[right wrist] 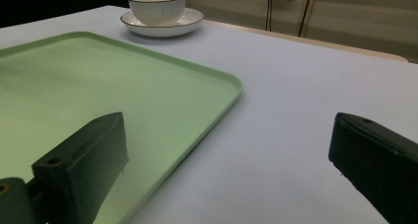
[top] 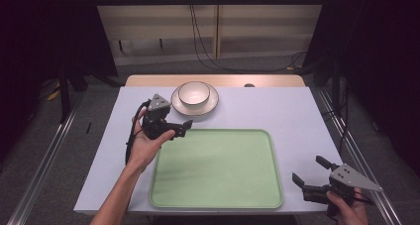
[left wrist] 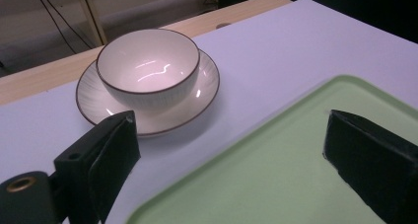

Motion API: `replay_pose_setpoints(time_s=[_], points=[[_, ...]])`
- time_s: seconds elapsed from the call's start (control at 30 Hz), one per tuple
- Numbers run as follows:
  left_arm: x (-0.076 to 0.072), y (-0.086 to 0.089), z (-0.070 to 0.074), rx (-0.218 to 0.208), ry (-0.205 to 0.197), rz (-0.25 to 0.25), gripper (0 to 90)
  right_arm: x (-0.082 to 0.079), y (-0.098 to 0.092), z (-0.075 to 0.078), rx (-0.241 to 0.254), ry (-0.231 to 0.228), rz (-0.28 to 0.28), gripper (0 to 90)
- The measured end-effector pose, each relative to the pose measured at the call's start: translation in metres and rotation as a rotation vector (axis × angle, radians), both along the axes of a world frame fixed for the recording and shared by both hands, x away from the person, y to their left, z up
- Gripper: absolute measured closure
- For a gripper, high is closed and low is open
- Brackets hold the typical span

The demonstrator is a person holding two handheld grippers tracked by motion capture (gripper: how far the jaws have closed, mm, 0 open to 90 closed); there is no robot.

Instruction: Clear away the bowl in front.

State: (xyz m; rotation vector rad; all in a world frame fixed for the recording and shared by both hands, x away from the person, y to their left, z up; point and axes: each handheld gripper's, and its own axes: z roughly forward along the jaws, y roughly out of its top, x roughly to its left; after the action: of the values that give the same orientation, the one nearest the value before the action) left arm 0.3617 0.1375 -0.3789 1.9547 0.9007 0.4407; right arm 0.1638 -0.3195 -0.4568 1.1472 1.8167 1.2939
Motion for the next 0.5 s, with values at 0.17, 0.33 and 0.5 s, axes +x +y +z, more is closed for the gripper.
replay_pose_setpoints(time_s=[0.17,0.33,0.5], points=[[0.019,-0.003,0.001,0.008,0.011,0.007,6.5,0.000,0.000,0.000,0.000,0.000,-0.003,0.9],[0.030,-0.008,0.000,0.030,0.053,0.019,6.6,-0.001,0.000,0.000,0.001,0.006,-0.002,0.9],[0.046,-0.008,-0.003,0.028,0.082,0.019,5.9,-0.001,0.000,0.000,0.001,0.008,0.004,0.9]])
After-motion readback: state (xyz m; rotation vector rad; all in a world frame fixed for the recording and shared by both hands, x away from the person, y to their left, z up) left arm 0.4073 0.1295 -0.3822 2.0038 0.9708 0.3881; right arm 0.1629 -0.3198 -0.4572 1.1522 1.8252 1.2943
